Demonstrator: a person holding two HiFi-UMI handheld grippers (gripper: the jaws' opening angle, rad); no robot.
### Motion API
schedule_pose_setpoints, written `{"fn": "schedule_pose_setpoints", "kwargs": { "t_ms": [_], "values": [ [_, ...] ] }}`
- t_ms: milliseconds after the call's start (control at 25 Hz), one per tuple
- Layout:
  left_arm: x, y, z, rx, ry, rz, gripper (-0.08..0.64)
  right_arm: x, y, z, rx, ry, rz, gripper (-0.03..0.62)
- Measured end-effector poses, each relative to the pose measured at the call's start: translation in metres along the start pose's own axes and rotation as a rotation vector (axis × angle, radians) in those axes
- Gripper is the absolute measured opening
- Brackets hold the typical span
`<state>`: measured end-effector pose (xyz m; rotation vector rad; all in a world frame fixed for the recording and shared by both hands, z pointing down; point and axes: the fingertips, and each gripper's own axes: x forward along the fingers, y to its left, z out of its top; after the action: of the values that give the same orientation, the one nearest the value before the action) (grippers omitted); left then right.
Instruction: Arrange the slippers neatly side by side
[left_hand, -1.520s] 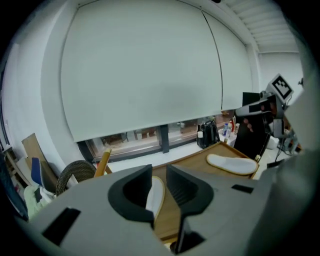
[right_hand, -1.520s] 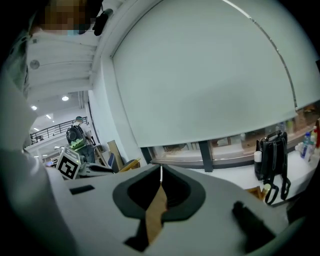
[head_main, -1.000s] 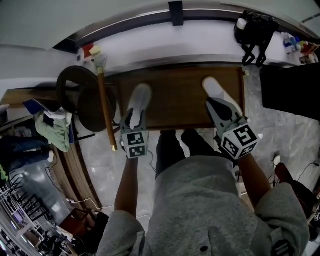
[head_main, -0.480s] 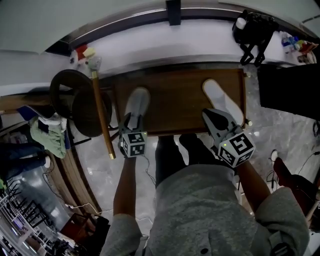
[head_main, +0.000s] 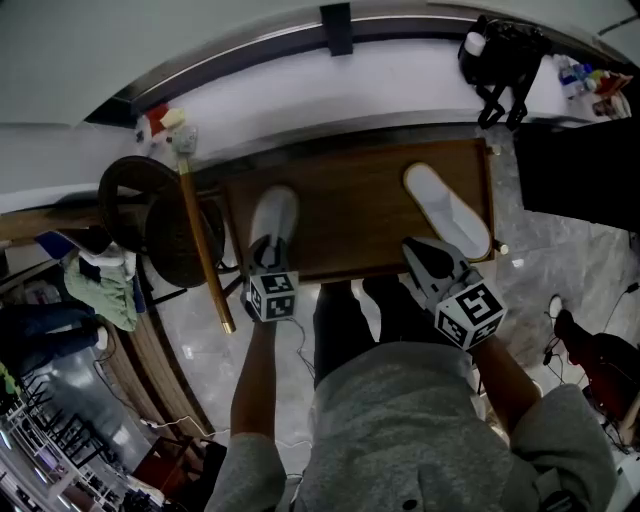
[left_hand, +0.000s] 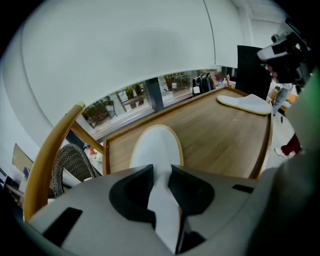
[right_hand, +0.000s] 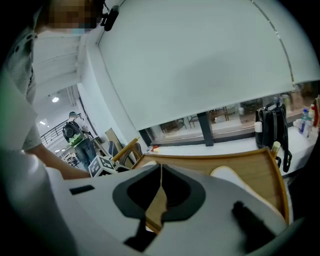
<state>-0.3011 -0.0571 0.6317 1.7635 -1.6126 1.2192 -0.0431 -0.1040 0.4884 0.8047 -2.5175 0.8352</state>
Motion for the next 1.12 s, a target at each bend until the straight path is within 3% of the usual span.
{"fn": "schedule_pose_setpoints", "kwargs": {
  "t_ms": [280, 640, 1120],
  "values": [
    [0.002, -0.001, 0.002, -0.017, 0.025, 0.031, 0.048, 0.001, -0.005, -0.006, 0.02, 0.002, 0.002, 0.029],
    [-0.011, -0.012, 0.025, -0.318, 0.031, 0.016, 0.041, 0.007, -0.009, 0.0, 0.026, -0.009, 0.026, 0.029],
    [0.01, -0.068, 0.06, -0.466, 0.065, -0.059, 0.043, -0.004, -0.028, 0.0, 0.039, -0.025, -0.006, 0.029]
  ]
}}
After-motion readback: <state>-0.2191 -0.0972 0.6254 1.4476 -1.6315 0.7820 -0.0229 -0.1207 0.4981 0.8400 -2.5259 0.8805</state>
